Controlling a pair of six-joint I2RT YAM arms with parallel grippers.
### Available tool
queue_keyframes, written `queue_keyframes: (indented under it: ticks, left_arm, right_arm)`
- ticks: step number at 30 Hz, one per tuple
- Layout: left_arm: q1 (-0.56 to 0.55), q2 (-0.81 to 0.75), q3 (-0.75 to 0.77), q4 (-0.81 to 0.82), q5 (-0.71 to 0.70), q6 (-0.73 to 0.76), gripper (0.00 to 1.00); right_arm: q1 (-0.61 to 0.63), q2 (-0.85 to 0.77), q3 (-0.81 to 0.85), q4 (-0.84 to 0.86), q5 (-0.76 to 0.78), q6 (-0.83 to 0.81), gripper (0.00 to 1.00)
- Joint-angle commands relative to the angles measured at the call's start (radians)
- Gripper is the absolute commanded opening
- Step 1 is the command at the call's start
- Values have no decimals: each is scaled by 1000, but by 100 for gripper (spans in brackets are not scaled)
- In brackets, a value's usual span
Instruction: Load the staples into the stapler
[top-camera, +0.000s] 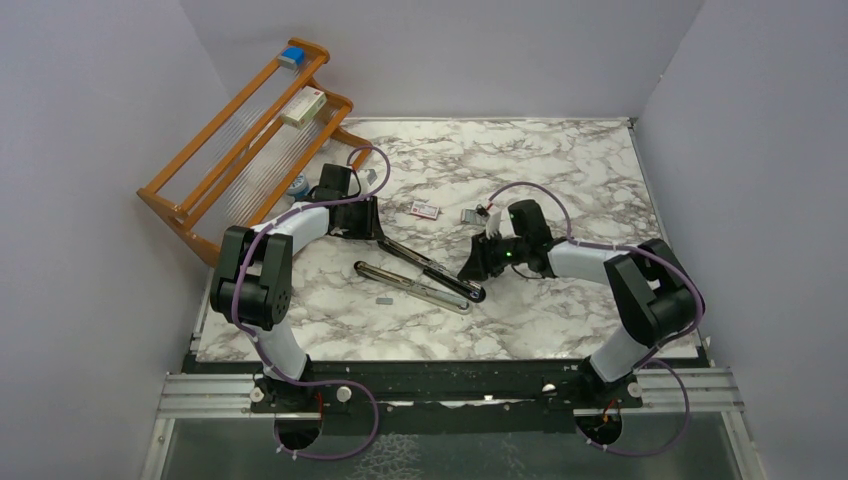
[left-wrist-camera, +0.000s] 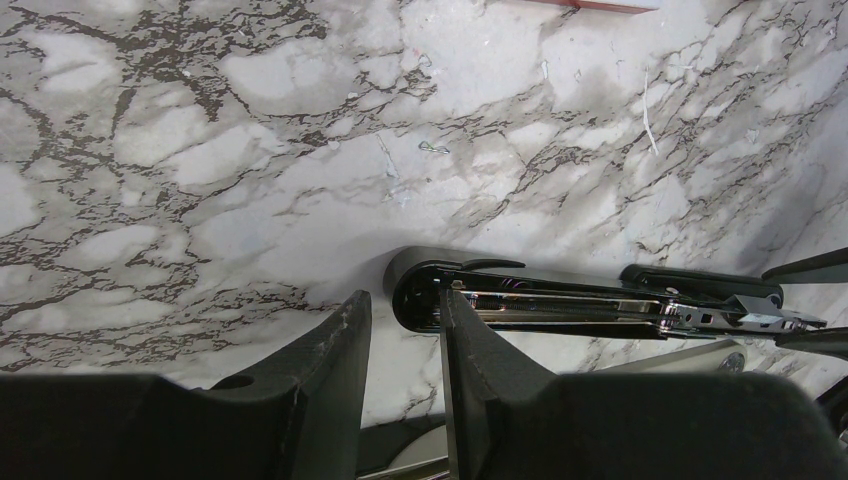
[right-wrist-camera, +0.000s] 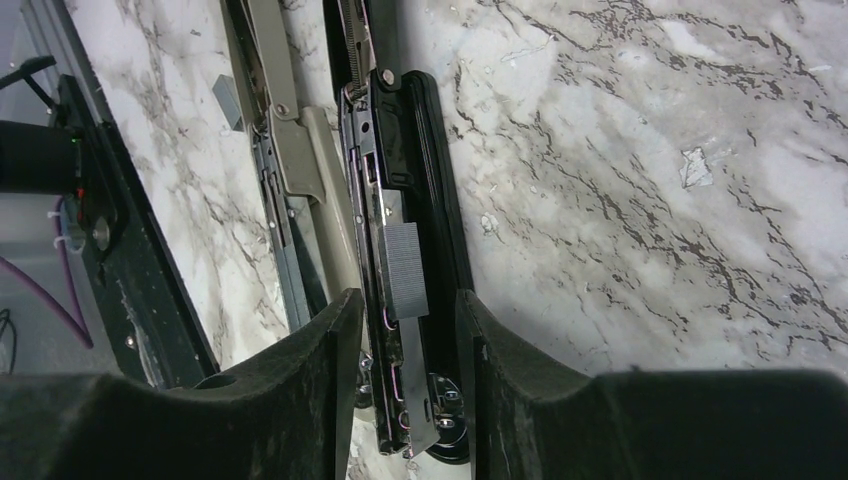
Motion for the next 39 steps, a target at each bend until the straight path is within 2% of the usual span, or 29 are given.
queue_keyframes:
  ticks: [1, 6, 28, 39]
  left_arm:
    - [3, 28, 1, -33, -66, 30, 34]
    - [1, 26, 1, -32, -66, 31, 34]
    - [2, 28, 3, -34, -65, 31, 34]
    - [3, 27, 3, -34, -64, 31, 34]
  right_arm:
    - [-14, 25, -5, 54, -80, 30, 44]
    - [-23, 41, -8, 59, -102, 39, 45]
    - [-28, 49, 2, 70, -117, 30, 22]
    - [-28, -33, 9, 52, -84, -20, 18]
